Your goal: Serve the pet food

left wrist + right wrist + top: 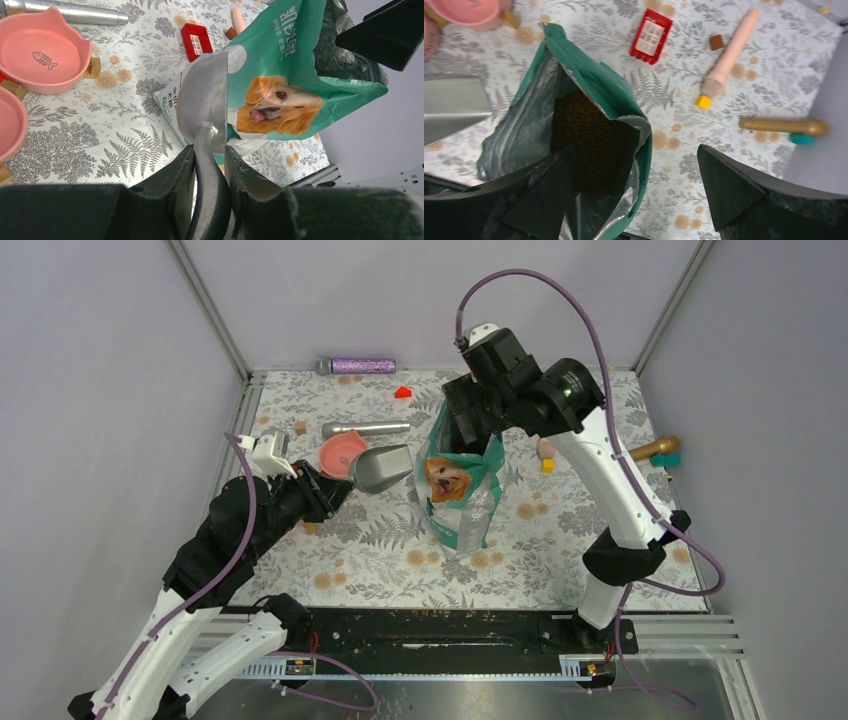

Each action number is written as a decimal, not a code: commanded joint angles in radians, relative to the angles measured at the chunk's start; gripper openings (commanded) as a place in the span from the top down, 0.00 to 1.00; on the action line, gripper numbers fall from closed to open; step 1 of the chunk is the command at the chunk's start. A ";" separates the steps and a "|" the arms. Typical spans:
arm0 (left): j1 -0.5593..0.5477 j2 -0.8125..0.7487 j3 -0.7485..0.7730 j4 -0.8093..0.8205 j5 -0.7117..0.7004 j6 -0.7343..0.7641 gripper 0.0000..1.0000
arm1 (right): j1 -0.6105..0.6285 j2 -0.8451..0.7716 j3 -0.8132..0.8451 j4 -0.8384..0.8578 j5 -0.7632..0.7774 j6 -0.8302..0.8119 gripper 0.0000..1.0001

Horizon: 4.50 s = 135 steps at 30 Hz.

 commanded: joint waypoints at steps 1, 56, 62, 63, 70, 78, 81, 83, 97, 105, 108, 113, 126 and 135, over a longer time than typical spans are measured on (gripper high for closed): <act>0.011 0.001 -0.002 0.111 0.031 0.010 1.00 | 0.060 0.021 0.046 -0.055 0.270 -0.026 0.02; 0.111 -0.010 -0.020 0.151 0.195 -0.021 1.00 | 0.084 0.021 -0.010 -0.110 0.175 -0.061 0.25; 0.120 -0.010 -0.020 0.154 0.210 -0.022 1.00 | 0.084 0.028 -0.063 -0.108 0.137 -0.044 0.33; 0.121 -0.010 -0.020 0.154 0.213 -0.021 1.00 | 0.084 0.029 -0.072 -0.109 0.137 -0.041 0.39; 0.132 -0.013 -0.022 0.159 0.225 -0.026 1.00 | 0.076 0.023 -0.088 -0.104 0.145 -0.002 1.00; 0.135 -0.016 -0.018 0.168 0.242 -0.026 1.00 | -0.038 -0.090 -0.038 -0.040 0.221 0.000 1.00; 0.135 -0.017 -0.017 0.178 0.258 -0.028 1.00 | -0.056 -0.136 -0.016 -0.038 0.247 -0.018 1.00; 0.136 -0.018 -0.016 0.181 0.265 -0.030 1.00 | -0.056 -0.156 -0.004 -0.036 0.244 -0.026 1.00; 0.137 -0.028 -0.010 0.191 0.316 -0.063 1.00 | 0.096 -0.152 -0.134 0.021 0.185 0.079 1.00; 0.137 -0.168 0.025 -0.015 0.182 -0.115 1.00 | 0.278 -0.035 -0.128 0.160 0.140 0.192 1.00; 0.137 -0.220 0.079 -0.145 0.041 -0.129 1.00 | 0.293 0.024 -0.029 0.156 0.171 0.225 1.00; 0.138 -0.247 0.172 -0.277 -0.041 -0.162 1.00 | 0.325 0.032 -0.126 0.246 0.134 0.234 1.00; 0.138 -0.063 0.211 -0.260 0.266 -0.376 1.00 | 0.328 -0.121 -0.449 0.508 0.148 0.263 1.00; 0.137 0.084 0.148 -0.143 0.339 -0.498 1.00 | 0.374 -0.191 -0.559 0.623 0.087 0.121 1.00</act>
